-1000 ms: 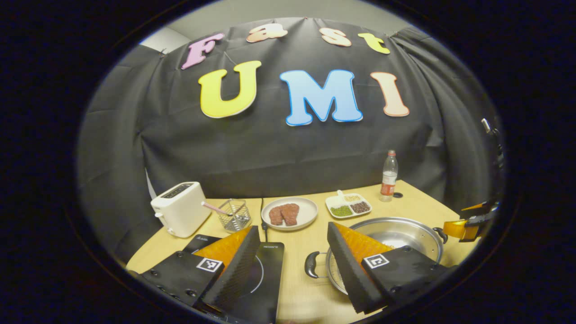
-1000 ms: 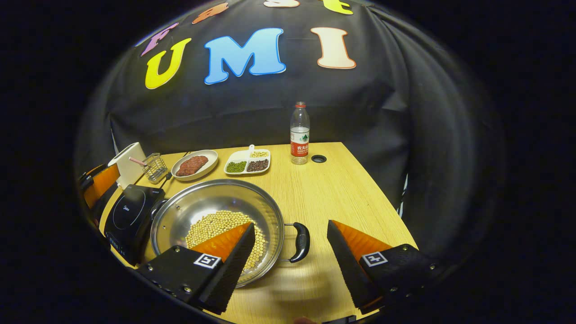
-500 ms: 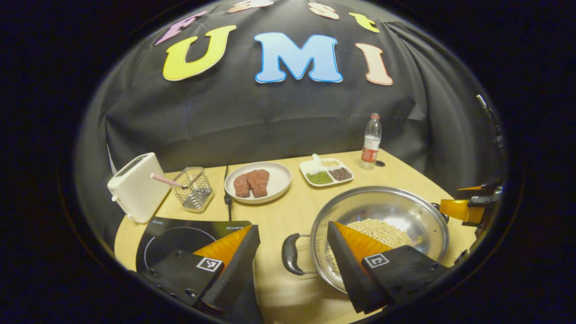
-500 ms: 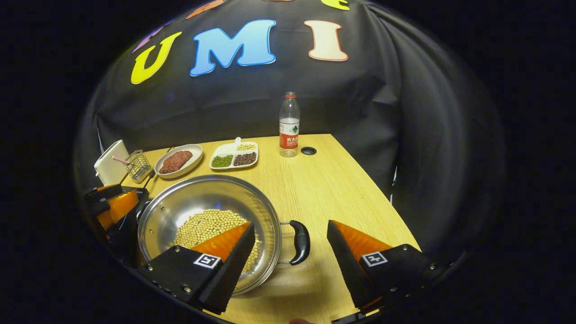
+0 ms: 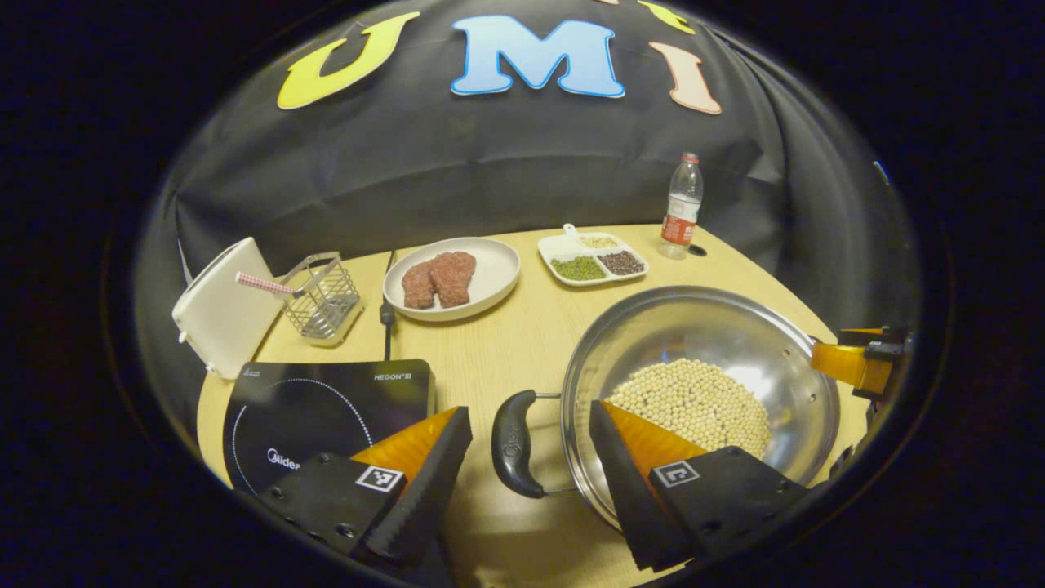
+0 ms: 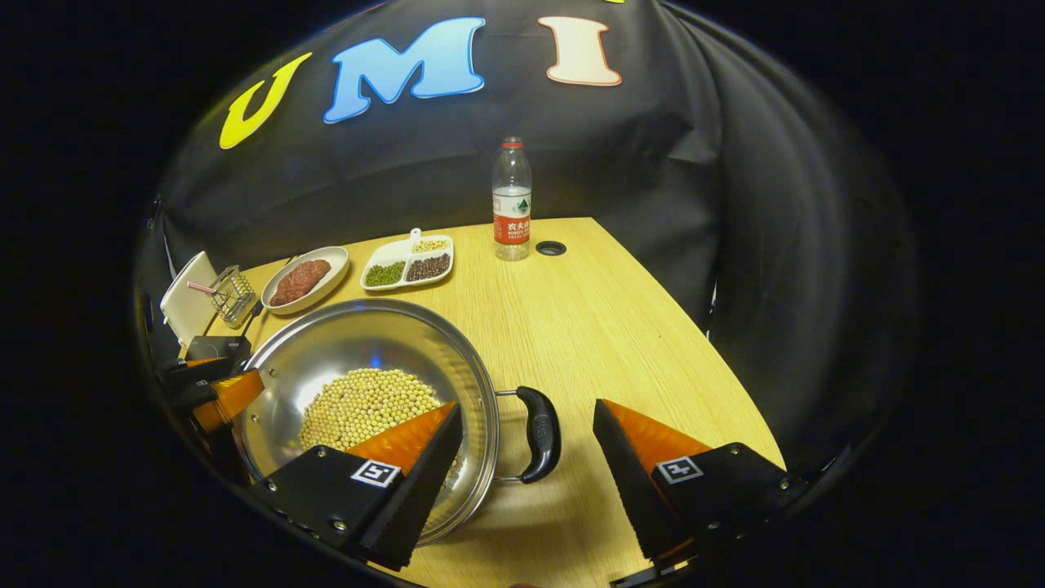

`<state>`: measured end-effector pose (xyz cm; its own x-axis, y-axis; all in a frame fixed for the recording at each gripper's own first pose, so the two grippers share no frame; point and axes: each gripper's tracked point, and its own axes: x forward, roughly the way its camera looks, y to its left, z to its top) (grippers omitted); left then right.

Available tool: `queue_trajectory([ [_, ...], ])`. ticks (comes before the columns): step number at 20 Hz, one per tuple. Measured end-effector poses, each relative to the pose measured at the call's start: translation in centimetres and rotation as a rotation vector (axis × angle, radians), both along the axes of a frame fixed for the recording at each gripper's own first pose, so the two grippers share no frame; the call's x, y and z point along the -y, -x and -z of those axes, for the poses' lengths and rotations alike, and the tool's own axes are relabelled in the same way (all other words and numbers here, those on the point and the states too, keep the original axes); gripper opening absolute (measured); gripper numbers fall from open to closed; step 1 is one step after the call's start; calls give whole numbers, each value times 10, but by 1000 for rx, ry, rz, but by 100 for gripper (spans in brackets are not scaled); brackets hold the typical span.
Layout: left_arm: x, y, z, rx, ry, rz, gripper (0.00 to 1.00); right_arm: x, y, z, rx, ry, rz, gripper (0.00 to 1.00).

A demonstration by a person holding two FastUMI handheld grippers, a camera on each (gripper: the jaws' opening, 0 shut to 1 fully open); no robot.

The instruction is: First push the handle of the pot to place it horizontally, then grasp the pot with both hands and set it on the induction cooktop.

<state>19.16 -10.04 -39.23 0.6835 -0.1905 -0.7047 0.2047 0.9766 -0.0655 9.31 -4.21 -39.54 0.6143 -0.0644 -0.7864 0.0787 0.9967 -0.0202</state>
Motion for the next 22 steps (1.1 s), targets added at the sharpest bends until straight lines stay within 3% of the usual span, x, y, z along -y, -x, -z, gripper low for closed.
queue_trajectory([
  [5,2,1,13,-36,12,-8,86,-2,1,15,-44,-19,13,97],
  [6,4,1,14,-41,21,-4,87,-2,3,16,-50,-24,16,90],
  [7,4,1,14,-42,15,-6,80,-1,2,18,-52,-24,24,86],
  [8,4,1,15,-42,7,-4,80,-1,2,21,-57,-33,30,78],
  [9,7,1,15,-42,10,6,72,-3,3,22,-66,-43,32,74],
  [11,6,1,16,-39,3,5,75,-7,5,22,-67,-65,34,73],
  [12,6,1,14,-36,4,5,73,-7,3,23,-62,-64,32,61],
  [16,7,0,14,-33,6,9,63,-8,7,23,-67,-41,0,52],
  [22,7,2,11,-11,-1,-15,61,-7,9,12,-50,-7,-39,52],
])
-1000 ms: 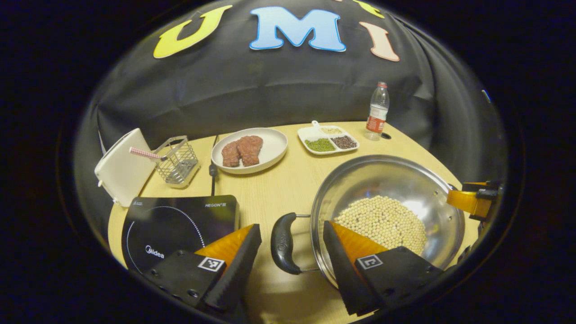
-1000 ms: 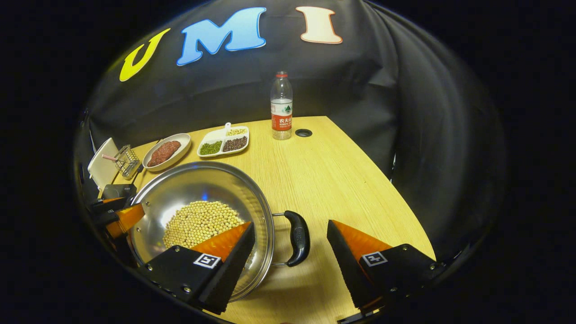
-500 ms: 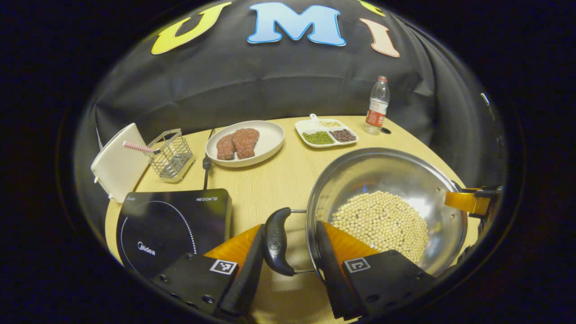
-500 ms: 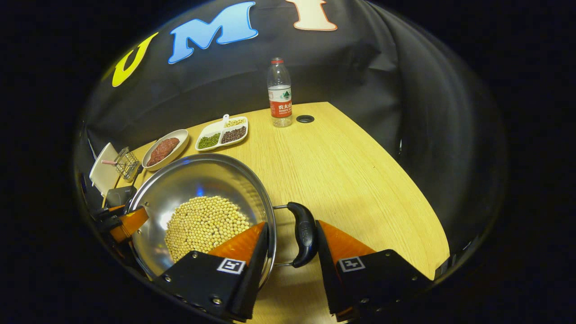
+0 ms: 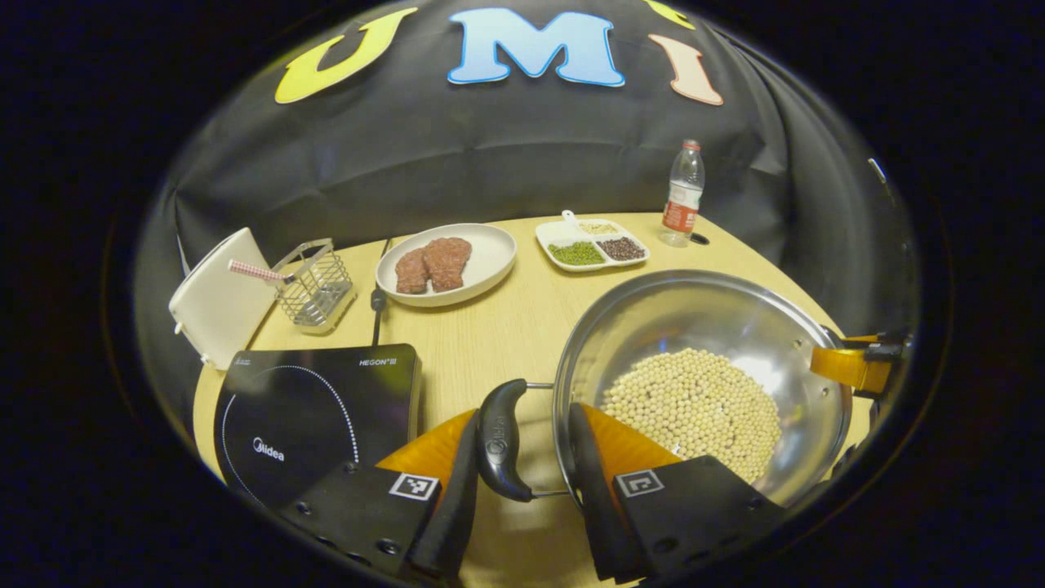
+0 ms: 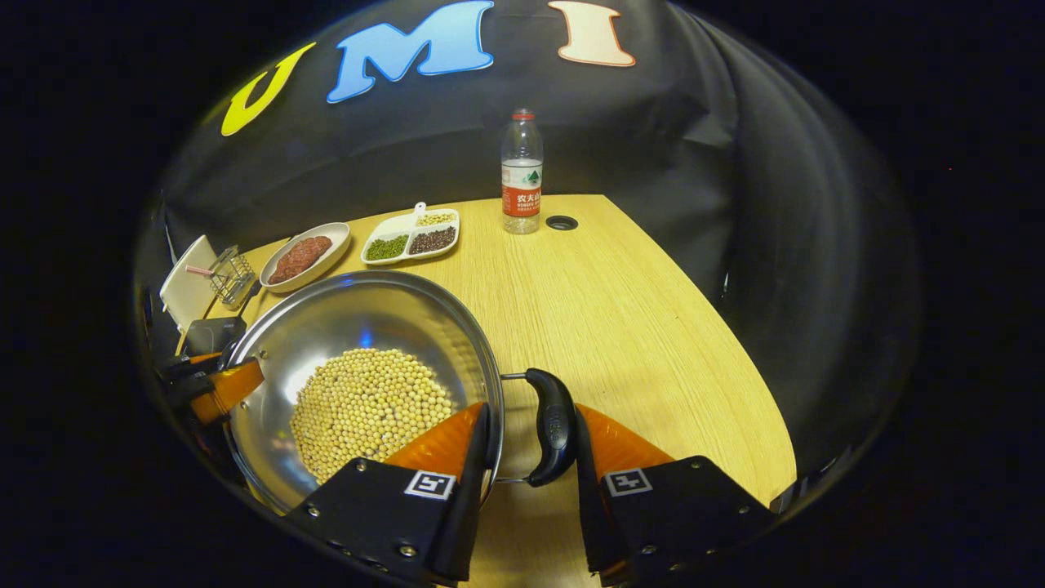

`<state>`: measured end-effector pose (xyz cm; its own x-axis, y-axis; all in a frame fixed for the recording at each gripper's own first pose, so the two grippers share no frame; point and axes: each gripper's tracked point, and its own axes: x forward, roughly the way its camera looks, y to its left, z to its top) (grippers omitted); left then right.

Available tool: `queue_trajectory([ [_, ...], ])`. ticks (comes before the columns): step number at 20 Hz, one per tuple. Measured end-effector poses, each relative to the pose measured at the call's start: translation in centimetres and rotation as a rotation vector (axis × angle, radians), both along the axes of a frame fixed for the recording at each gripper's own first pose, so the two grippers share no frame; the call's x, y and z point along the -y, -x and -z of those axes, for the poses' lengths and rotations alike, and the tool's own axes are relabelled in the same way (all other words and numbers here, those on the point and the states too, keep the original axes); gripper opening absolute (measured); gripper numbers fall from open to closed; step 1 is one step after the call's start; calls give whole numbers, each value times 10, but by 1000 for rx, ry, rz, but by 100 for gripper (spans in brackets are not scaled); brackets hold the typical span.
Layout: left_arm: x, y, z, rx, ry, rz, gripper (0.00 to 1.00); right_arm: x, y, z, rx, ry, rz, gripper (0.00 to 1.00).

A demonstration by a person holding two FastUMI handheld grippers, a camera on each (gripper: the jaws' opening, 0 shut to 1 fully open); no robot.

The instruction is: First push the handle of the pot to place it horizontally, then grasp the pot with both hands and set it on the induction cooktop.

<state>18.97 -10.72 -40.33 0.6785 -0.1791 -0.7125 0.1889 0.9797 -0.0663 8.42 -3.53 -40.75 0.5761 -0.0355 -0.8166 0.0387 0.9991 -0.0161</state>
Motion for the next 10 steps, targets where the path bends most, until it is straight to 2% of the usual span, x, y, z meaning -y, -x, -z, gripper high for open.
queue_trajectory([
  [1,-1,1,-2,6,-3,-7,60,1,1,-3,2,-2,-10,52],
  [3,-3,4,-9,29,-11,-23,68,4,1,-11,22,-9,-19,52],
  [6,-6,12,-20,50,-19,-57,60,7,4,-22,37,-37,-35,52],
  [7,-3,18,-26,55,-26,-66,64,7,7,-26,42,-42,-45,52],
  [8,-3,25,-33,59,-31,-78,60,8,11,-30,48,-47,-55,52],
  [10,-1,44,-50,75,-45,-100,65,8,17,-36,53,-63,-74,52],
])
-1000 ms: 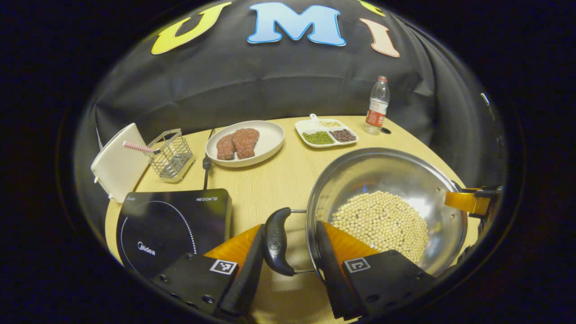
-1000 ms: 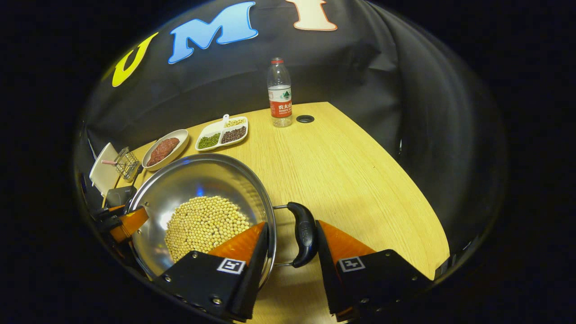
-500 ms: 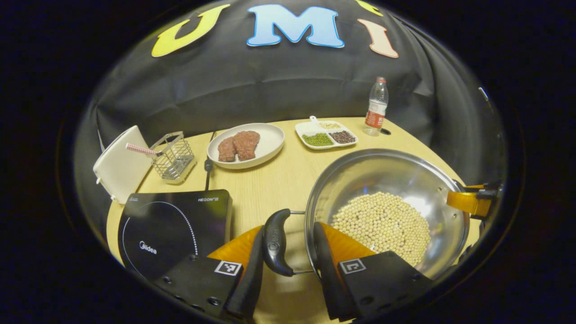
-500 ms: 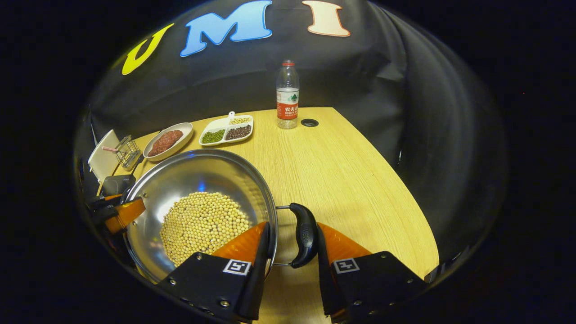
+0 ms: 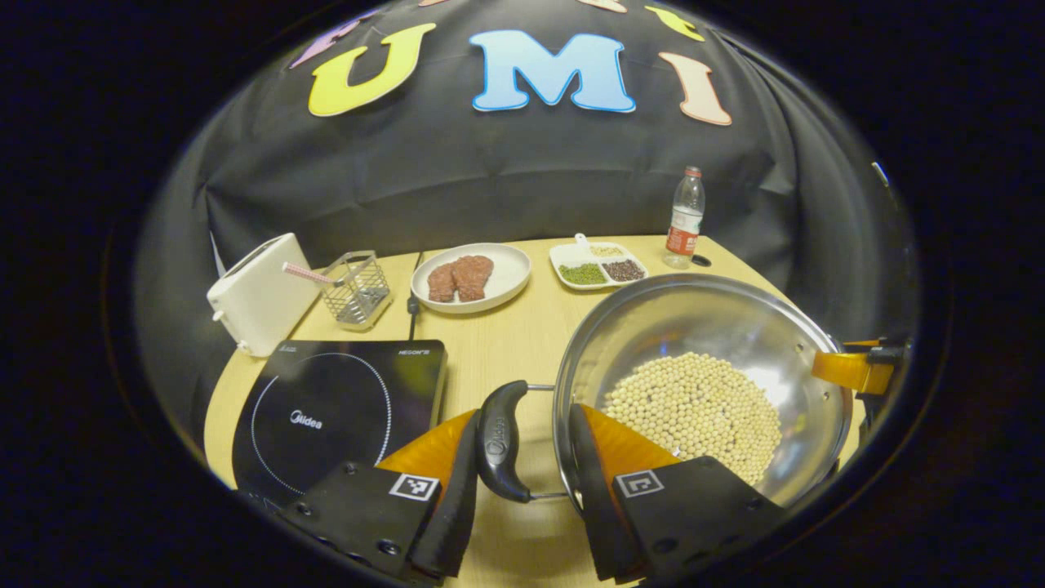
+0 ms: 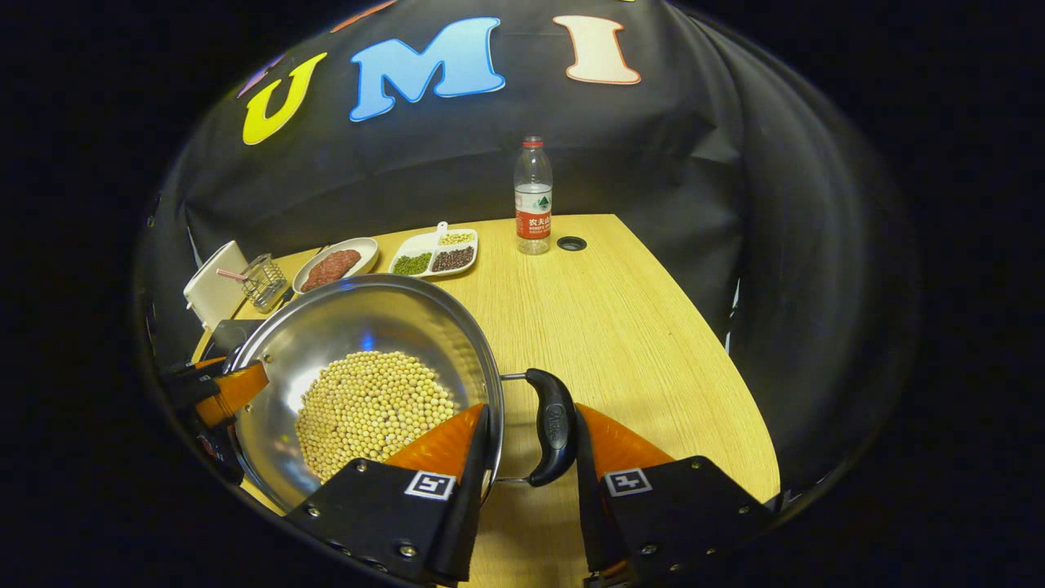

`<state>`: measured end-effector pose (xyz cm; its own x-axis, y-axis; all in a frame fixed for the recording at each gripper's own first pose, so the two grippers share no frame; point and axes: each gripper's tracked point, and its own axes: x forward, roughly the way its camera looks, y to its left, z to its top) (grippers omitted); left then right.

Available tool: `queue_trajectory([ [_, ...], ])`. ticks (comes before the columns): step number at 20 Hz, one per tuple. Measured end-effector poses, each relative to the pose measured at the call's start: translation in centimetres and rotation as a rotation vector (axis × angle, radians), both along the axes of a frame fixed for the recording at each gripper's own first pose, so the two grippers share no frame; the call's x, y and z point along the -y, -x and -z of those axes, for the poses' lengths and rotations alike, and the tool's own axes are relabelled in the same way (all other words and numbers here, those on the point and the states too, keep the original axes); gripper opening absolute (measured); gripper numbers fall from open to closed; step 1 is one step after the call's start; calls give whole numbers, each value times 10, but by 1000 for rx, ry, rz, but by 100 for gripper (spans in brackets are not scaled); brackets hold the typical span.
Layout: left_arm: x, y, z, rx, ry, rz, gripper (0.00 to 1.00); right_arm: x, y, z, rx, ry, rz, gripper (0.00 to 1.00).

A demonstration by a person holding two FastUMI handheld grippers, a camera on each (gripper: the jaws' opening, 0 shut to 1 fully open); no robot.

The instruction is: First push the handle of the pot to place it horizontally, then grasp the pot with both hands and set it on the induction cooktop.

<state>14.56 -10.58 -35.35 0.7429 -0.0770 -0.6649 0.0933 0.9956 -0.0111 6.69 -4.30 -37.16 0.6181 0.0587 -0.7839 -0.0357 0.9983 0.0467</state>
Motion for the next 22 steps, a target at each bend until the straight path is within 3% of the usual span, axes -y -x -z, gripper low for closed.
queue_trajectory([
  [2,-2,13,-10,16,-12,-22,68,0,5,-7,5,-11,-26,52],
  [5,-9,28,-20,24,-16,-41,60,-3,8,-14,13,-16,-43,52],
  [9,-28,33,-28,39,-8,-38,68,-18,16,-24,26,-7,-38,52],
  [11,-41,32,-28,41,-1,-33,60,-31,20,-27,29,-1,-35,52],
  [14,-65,30,-32,47,-3,-20,60,-52,23,-32,29,-2,-26,52],
  [16,-84,29,-33,48,-2,-16,68,-69,25,-35,29,-1,-21,52],
  [18,-102,26,-35,51,1,-10,64,-86,25,-40,35,-1,-19,52],
  [19,-111,24,-34,52,1,-8,68,-94,25,-40,36,-1,-17,52],
  [20,-121,21,-34,53,2,-5,60,-102,24,-40,36,-1,-14,52],
  [22,-139,18,-34,55,3,-4,60,-119,23,-42,36,1,-15,52],
])
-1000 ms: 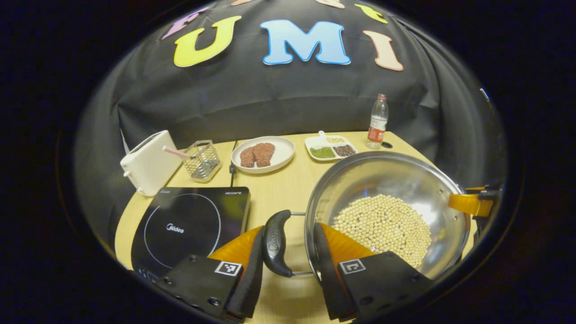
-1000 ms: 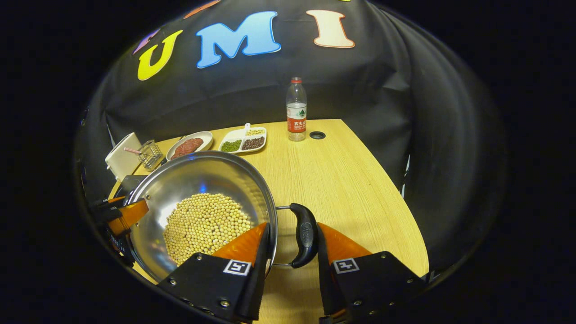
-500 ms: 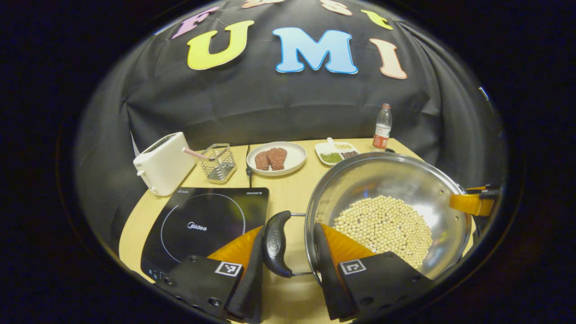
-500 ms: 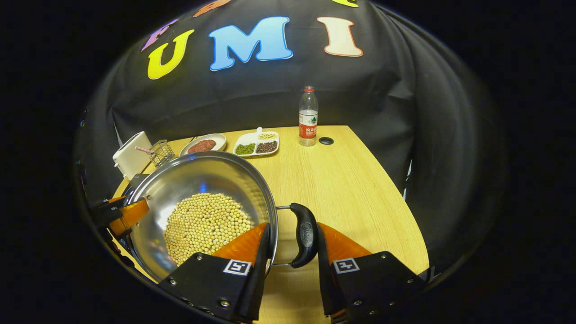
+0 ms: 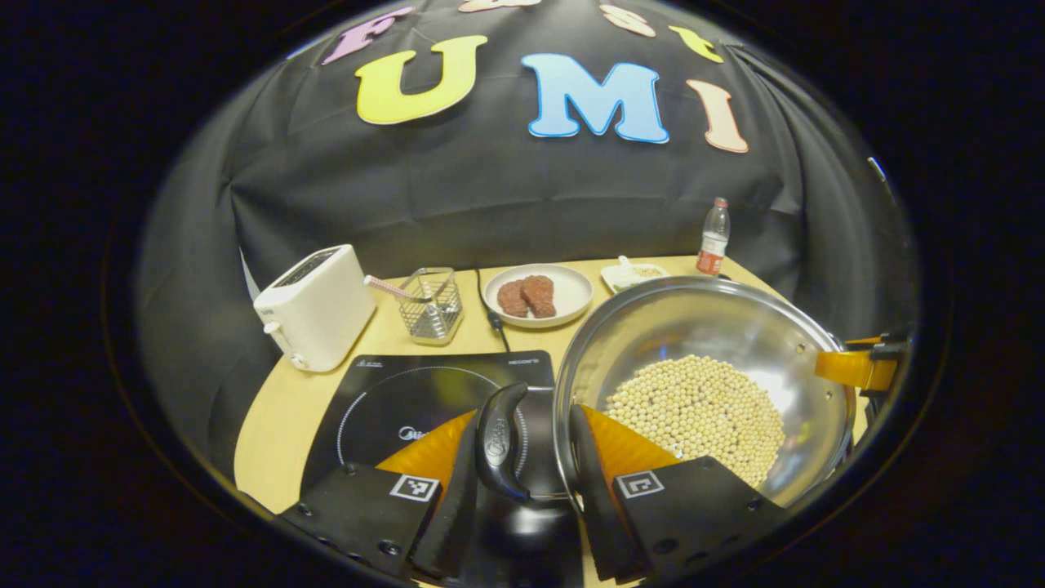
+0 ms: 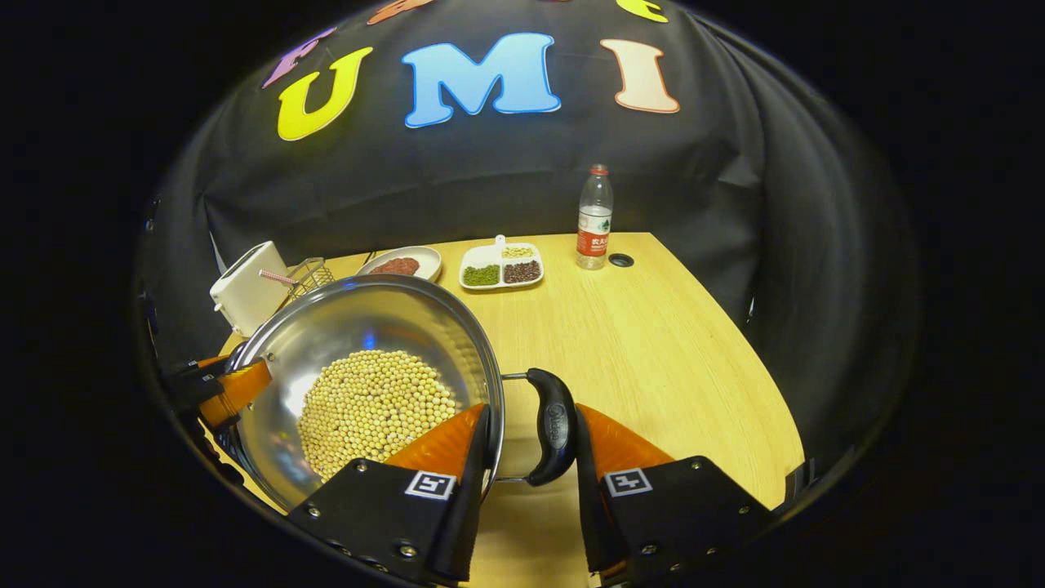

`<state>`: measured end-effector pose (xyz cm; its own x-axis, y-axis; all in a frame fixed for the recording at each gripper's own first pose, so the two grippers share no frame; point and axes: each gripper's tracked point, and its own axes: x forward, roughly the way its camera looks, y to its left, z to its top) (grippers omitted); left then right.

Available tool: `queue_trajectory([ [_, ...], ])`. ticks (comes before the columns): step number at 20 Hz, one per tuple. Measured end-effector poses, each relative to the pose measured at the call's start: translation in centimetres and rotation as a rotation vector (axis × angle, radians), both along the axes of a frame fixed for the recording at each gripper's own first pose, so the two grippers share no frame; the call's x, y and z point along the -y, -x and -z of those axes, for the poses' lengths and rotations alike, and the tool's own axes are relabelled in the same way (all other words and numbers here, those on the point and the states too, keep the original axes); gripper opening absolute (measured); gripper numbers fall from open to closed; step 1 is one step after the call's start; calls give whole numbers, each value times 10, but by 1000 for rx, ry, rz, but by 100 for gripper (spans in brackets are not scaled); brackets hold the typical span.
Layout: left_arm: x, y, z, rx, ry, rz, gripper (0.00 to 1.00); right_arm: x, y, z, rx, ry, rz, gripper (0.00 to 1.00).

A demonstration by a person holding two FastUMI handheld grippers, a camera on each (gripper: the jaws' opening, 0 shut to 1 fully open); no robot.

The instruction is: First push the handle of the pot to place it horizontally, then grasp the pot with both hands and set it on the induction cooktop.

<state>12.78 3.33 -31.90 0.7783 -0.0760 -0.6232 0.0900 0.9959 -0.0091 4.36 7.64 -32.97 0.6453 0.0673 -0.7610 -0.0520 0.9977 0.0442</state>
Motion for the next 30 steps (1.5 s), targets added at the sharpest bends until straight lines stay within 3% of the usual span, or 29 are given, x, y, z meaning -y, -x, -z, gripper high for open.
queue_trajectory([
  [4,-34,-7,6,-2,10,3,64,-31,-3,-3,2,11,2,52],
  [5,-42,-9,9,-2,11,5,60,-38,-4,-2,2,14,3,52],
  [13,-119,-21,22,-9,11,11,60,-109,-6,4,-11,15,6,52],
  [21,-184,-33,33,-18,11,-25,60,-169,-22,4,-14,20,-36,52],
  [23,-199,-35,35,-17,-8,-30,64,-183,-24,6,-21,16,-49,52],
  [27,-218,-37,40,-31,-34,-49,60,-205,-27,13,-40,7,-71,52],
  [29,-232,-35,48,-40,-38,-65,60,-213,-27,14,-42,9,-85,52],
  [30,-235,-35,51,-45,-36,-70,68,-216,-26,15,-45,12,-90,52],
])
